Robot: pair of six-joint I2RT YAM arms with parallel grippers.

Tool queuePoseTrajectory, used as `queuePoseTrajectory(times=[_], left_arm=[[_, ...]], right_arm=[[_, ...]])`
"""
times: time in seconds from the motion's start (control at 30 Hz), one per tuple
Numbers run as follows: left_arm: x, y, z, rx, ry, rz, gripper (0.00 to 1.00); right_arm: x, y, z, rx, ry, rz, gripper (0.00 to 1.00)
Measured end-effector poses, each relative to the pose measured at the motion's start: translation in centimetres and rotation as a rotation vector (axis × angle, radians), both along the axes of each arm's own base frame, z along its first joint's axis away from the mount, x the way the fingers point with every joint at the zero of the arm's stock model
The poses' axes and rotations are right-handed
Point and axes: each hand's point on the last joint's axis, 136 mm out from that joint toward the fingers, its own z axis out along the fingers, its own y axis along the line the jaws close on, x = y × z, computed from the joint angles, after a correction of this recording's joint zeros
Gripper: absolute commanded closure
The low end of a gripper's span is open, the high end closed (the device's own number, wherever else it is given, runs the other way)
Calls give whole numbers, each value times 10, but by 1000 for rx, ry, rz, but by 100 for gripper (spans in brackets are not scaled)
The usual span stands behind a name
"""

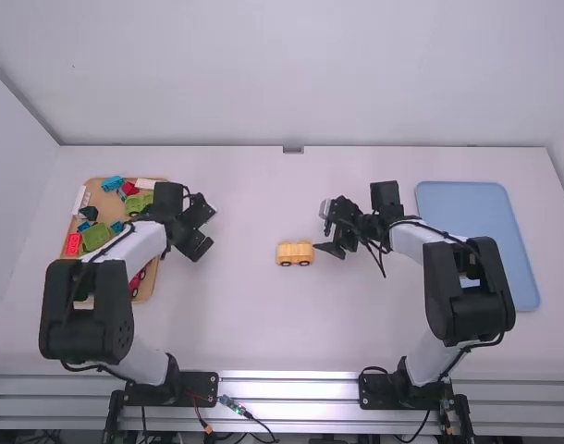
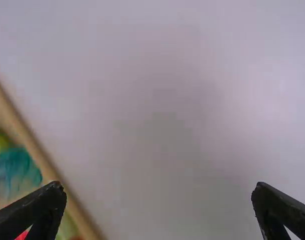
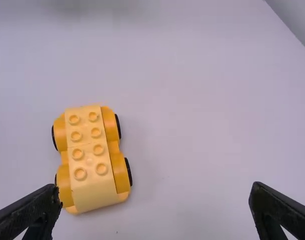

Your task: Assemble lego blocks to make yellow taxi

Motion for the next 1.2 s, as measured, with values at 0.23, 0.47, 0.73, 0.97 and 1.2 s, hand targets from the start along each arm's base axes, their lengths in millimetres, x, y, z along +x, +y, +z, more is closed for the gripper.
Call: queuePoseTrajectory(times=[0.23,0.47,0.73,0.97,1.2], left_arm=[[-8,62,36,-76,57,142,1],[-25,138,61,-65,32,198,1],[-48,148,50,-108,61,9,1],[-45,154,57,-151,-27,-29,1],[-42,139,53,-230,-16,-92,1]], right_arm=[[1,0,1,1,-5,0,1],[9,-8,2,-2,-30,-25,1],[17,-26,-2,-32,-24,-85,1],[19,-31,-3,-36,-19,-102,1],[19,-30,-2,-35,-24,-98,1]])
